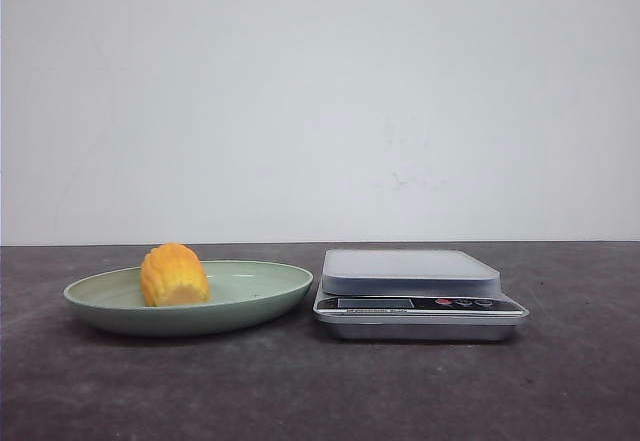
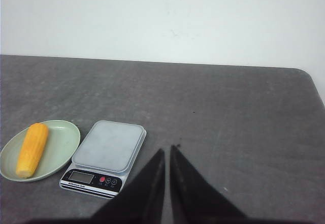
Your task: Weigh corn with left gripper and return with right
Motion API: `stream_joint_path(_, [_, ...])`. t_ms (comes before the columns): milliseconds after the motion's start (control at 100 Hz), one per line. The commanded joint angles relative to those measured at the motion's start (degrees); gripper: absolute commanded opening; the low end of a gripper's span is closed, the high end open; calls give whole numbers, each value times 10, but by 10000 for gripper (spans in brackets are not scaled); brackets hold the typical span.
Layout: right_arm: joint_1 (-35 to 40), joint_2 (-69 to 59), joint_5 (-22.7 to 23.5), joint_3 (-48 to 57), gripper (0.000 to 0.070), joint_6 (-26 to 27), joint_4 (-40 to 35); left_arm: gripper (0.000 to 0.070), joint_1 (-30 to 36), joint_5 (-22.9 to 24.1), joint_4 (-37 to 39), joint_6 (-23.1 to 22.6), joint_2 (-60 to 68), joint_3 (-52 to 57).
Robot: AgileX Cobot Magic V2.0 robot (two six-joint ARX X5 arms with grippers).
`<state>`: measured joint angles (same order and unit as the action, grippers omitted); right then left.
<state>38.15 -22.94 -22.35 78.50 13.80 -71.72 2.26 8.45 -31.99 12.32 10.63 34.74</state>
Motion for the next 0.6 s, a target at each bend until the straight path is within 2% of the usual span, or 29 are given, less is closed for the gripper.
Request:
stream_joint_path(0, [3, -1, -2, 7, 11, 7, 5, 13, -18, -50, 60, -57, -20, -64])
stream_joint_path(140, [3, -1, -2, 7, 11, 7, 5, 13, -34, -66, 165, -54, -72, -197])
stream_joint_path(260, [3, -1, -2, 7, 11, 7, 6, 13, -34, -68, 210, -53, -106, -272])
stream_joint_path(590, [3, -1, -2, 7, 11, 7, 5, 13, -33, -69, 213, -56, -104, -335])
